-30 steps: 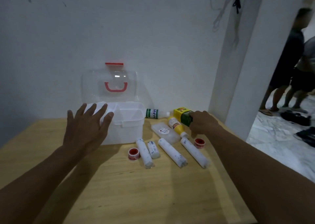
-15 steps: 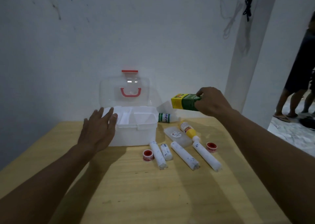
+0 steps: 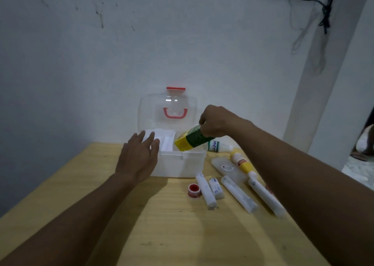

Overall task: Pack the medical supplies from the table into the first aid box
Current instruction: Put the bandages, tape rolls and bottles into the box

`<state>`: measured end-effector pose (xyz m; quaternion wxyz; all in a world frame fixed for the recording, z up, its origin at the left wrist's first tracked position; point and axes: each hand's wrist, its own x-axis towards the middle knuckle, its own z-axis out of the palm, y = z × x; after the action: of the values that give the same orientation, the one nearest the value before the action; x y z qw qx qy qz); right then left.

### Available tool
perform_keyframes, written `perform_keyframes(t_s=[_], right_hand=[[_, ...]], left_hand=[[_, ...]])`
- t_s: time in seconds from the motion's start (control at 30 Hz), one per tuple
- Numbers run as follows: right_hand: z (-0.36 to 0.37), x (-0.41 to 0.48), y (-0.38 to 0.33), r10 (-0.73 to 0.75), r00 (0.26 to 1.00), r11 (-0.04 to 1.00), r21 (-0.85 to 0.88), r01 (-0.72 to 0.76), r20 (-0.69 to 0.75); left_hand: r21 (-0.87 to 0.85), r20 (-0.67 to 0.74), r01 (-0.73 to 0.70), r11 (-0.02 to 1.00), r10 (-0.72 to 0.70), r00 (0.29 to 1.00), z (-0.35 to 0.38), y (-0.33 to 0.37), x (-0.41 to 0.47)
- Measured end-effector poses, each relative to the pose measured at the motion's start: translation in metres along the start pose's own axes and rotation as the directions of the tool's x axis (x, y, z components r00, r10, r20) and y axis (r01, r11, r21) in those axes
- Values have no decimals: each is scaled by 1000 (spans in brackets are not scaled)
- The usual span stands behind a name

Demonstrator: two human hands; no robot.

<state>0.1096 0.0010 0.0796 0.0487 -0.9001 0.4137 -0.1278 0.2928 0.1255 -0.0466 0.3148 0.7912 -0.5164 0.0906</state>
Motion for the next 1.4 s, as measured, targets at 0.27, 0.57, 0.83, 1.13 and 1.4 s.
perform_keyframes(t_s=[0.27,0.57,0.83,1.13,1.4], right_hand=[[35,23,-19,-28,997,999,36,26,76],[58,34,-14,-71,994,997,22,69,85],[33,14,1,-40,999,993,106,44,-35],[35,-34,41,150,986,988,-51,-146,74],[65,-52,56,201,965,956,-250,-156,168]], left_hand=[[11,13,-1,1000,1,1000,2,-4,2],[30,3,-8,1000,8,1000,2,-5,3],[98,47,-18,995,14,999,-1,-3,6],[153,-16,-39,987,42,999,5,7,-1],[127,-8,-37,991,38,999,6,9,-3]])
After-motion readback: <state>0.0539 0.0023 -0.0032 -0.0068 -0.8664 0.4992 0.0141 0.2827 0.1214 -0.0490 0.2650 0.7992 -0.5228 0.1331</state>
